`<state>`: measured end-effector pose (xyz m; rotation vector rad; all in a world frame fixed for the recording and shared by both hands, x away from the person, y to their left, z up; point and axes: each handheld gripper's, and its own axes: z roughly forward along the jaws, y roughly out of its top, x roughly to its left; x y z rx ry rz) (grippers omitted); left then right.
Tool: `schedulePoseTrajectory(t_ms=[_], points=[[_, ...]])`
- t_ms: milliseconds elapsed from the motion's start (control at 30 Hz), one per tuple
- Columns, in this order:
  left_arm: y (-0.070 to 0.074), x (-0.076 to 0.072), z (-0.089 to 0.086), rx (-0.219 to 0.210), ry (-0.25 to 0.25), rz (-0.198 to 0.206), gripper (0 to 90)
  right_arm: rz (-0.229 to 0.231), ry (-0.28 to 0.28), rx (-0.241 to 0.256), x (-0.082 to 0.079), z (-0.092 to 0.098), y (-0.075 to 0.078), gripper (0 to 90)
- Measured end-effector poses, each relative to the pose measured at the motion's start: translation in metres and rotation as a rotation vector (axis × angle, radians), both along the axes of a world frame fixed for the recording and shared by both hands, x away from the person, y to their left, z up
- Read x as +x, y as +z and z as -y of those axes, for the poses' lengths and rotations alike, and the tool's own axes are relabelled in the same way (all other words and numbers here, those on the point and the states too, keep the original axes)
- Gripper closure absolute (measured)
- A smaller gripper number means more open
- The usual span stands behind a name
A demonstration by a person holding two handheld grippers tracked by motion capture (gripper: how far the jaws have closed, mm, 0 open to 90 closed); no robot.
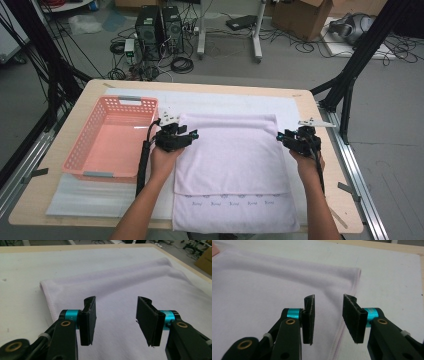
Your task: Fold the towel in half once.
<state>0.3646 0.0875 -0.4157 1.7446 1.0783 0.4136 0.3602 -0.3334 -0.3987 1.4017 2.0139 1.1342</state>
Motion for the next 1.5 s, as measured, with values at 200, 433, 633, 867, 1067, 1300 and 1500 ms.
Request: schedulePoseTrajectory(t_ms=[200, 433, 633, 867, 1067, 1300, 1500], points=[[-0.007, -0.028, -0.002, -0.002, -0.032, -0.015, 50.9, 0.008, 0.043, -0.009, -0.03, -0.004, -0.008, 61.5], [-0.016, -0.05, -0.009, 0.022, -0.056, -0.039, 51.6, -0.002, 0.064, -0.026, -0.058, -0.003, -0.025, 61.6], [-0.025, -0.071, -0.014, 0.063, -0.065, -0.059, 51.3, -0.01, 0.072, -0.032, -0.08, -0.003, -0.034, 62.0], [-0.03, -0.091, -0.026, 0.096, -0.062, -0.065, 48.8, -0.013, 0.082, -0.039, -0.102, -0.001, -0.04, 62.2], [-0.035, -0.107, -0.04, 0.097, -0.075, -0.092, 48.7, -0.011, 0.08, -0.058, -0.119, 0.001, -0.039, 62.5], [-0.034, -0.121, -0.048, 0.068, -0.104, -0.117, 55.3, -0.029, 0.086, -0.07, -0.137, 0.006, -0.04, 63.9], [-0.038, -0.132, -0.044, 0.089, -0.124, -0.12, 56.7, -0.039, 0.081, -0.074, -0.147, 0.008, -0.04, 65.9]])
